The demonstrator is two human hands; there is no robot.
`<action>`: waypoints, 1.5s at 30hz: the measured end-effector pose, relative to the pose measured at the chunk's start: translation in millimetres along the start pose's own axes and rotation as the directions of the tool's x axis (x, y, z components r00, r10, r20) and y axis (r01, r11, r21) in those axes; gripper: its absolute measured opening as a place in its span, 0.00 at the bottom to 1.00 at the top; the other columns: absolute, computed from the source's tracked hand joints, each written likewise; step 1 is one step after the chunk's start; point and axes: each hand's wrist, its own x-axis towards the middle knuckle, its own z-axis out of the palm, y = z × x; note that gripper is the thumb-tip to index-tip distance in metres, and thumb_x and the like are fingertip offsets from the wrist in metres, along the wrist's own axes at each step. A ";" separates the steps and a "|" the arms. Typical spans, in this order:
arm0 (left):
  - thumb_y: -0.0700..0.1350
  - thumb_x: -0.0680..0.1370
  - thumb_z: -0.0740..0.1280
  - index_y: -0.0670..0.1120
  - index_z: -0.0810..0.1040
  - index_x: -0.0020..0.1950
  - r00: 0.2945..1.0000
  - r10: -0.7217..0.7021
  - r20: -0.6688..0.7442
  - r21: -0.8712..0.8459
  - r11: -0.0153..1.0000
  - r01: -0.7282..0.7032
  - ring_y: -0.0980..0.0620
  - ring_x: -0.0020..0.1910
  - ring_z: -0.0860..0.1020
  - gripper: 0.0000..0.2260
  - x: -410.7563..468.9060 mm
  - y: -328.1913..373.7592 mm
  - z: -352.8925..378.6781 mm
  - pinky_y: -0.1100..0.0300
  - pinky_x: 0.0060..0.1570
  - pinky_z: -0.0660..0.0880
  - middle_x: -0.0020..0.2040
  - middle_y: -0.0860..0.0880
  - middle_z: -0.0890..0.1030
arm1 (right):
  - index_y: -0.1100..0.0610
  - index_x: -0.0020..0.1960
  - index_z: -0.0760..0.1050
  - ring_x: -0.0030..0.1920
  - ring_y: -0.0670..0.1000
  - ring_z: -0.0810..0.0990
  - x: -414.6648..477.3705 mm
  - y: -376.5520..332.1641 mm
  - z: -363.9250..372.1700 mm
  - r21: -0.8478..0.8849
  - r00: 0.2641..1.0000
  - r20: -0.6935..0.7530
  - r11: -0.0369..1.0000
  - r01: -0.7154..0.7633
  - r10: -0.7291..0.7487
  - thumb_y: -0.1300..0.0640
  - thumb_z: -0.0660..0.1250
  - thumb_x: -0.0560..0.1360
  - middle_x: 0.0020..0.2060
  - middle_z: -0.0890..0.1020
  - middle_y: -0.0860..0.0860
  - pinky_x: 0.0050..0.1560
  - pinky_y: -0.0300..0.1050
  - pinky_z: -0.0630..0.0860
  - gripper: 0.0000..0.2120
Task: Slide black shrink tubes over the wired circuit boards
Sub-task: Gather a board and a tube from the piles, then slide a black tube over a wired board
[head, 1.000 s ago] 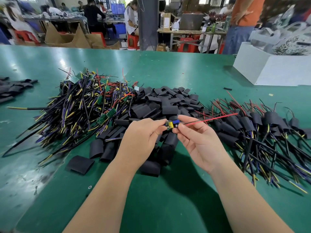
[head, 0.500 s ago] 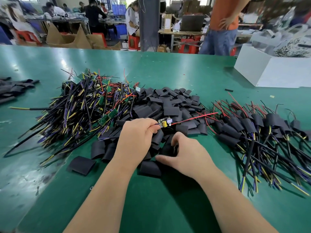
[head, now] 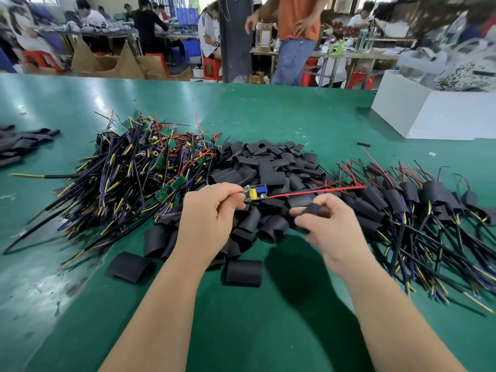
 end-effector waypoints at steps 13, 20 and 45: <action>0.42 0.78 0.63 0.48 0.81 0.49 0.999 -0.044 0.003 -0.168 0.985 0.044 0.65 0.32 0.75 0.07 -1.5 -2.6 -3.5 0.76 0.32 0.65 0.38 0.56 0.82 | 0.63 0.40 0.79 0.46 0.54 0.85 10.5 -25.3 -35.4 0.864 1.000 0.007 0.502 -0.019 0.027 0.57 0.69 0.68 0.39 0.84 0.57 0.42 0.42 0.81 0.08; 0.43 0.78 0.62 0.53 0.79 0.48 0.998 -0.061 -0.026 -0.186 0.981 0.055 0.61 0.35 0.77 0.07 -0.3 -3.8 -4.9 0.69 0.34 0.69 0.38 0.59 0.81 | 0.60 0.47 0.73 0.46 0.48 0.85 0.0 -30.9 -28.7 0.868 0.993 0.116 0.489 -0.087 -0.029 0.54 0.65 0.70 0.40 0.85 0.54 0.40 0.38 0.81 0.10; 0.47 0.77 0.64 0.53 0.80 0.45 0.992 -0.123 -0.003 -0.127 0.984 0.122 0.52 0.30 0.75 0.05 -2.8 5.7 -0.2 0.65 0.28 0.68 0.34 0.59 0.81 | 0.51 0.50 0.75 0.58 0.50 0.81 -5.6 -20.5 -15.3 0.716 0.953 0.231 0.697 -0.031 -0.196 0.62 0.63 0.70 0.54 0.84 0.49 0.54 0.42 0.79 0.11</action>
